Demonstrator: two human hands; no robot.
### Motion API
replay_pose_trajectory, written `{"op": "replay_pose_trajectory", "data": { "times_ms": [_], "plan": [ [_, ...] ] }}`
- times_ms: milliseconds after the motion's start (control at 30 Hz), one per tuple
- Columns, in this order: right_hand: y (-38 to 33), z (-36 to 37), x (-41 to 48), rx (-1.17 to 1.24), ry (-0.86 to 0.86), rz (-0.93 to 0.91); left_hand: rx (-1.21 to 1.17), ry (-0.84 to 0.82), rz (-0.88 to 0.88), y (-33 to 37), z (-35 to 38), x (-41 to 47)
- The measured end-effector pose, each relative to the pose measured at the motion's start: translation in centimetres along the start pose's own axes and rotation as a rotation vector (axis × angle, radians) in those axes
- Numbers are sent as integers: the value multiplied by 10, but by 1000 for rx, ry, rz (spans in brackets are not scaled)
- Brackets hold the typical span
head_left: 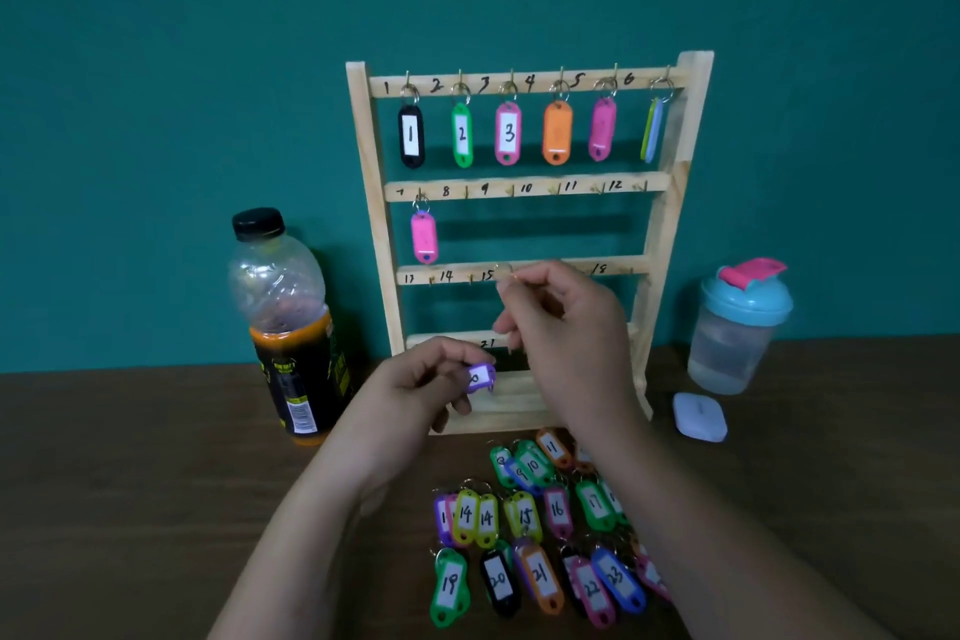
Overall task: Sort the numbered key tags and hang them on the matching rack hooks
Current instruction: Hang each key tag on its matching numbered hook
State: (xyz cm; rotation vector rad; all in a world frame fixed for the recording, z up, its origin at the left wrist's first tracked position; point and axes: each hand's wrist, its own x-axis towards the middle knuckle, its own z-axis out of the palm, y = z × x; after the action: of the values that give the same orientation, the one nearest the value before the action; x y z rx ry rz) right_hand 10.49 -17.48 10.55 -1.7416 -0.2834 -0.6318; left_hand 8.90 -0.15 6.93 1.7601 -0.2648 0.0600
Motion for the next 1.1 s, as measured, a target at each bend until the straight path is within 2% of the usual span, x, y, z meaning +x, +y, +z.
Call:
{"op": "replay_pose_trajectory", "data": {
  "times_ms": [233,433,667,900,1100],
  "plan": [
    [-37,20,40,-28,69,3,-174,130,-20,2,-4,1],
    [-47,32,53,35,106,63,-165,161,-8,6,-6,1],
    [-48,39,56,-48,124,14,-144,204,4,7,-7,0],
    [-38,39,49,-114,75,15,-230,250,-9,11,-5,-1],
    [-17,29,30,-154,-14,71,-231,297,59,14,-9,-3]
  ]
}}
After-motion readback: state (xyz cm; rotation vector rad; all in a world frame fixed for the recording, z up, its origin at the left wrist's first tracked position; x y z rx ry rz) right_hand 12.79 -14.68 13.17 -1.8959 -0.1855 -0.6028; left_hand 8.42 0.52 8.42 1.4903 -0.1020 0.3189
